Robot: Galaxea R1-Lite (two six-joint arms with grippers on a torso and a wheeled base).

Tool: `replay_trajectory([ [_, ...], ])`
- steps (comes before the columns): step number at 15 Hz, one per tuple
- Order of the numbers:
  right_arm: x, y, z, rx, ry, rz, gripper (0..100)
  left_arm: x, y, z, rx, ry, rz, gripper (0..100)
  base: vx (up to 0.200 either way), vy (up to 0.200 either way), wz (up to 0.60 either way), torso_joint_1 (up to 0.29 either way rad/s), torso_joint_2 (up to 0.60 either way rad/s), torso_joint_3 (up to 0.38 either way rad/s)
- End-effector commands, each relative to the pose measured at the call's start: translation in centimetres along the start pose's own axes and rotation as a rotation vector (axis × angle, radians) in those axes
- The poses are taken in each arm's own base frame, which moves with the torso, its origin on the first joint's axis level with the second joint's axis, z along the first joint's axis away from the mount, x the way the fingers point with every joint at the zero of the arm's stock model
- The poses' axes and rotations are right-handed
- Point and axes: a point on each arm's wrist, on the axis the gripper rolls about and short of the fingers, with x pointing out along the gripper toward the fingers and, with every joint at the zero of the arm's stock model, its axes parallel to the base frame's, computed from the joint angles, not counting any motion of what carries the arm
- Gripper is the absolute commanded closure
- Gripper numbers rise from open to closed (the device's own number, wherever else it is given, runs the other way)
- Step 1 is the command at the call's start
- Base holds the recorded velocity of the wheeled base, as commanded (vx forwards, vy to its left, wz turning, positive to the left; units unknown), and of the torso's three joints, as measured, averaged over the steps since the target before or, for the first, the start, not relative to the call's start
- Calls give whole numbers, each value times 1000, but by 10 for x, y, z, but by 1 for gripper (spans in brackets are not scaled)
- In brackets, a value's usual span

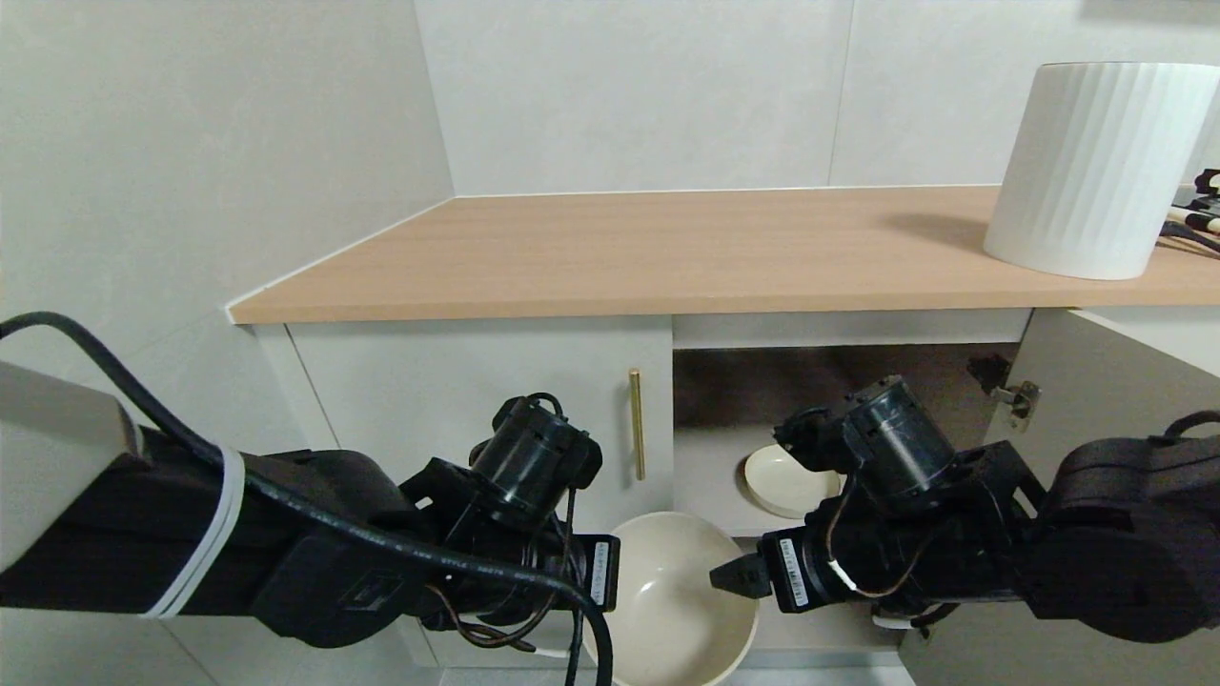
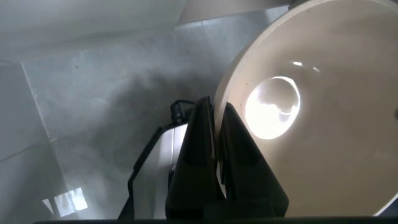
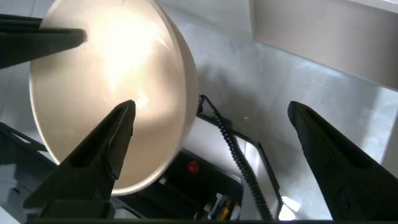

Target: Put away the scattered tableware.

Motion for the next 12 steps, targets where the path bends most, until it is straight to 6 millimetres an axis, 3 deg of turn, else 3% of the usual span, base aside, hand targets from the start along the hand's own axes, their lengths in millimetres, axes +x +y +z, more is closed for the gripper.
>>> replay_trajectory([
  [1, 9, 0, -3, 5, 26, -8, 0, -1, -2, -1, 4, -1, -4, 100, 0, 0, 0, 0, 0, 0],
  [2, 9, 0, -3, 7, 26, -8, 0, -1, -2, -1, 4, -1, -4, 100, 0, 0, 0, 0, 0, 0],
  [3, 9, 0, -3, 7, 25, -8, 100, -1, -1, -1, 4, 1, -3, 100, 0, 0, 0, 0, 0, 0],
  [12, 11, 2, -5, 4, 34, -5, 100, 1, -1, -1, 3, 3, -1, 100, 0, 0, 0, 0, 0, 0],
])
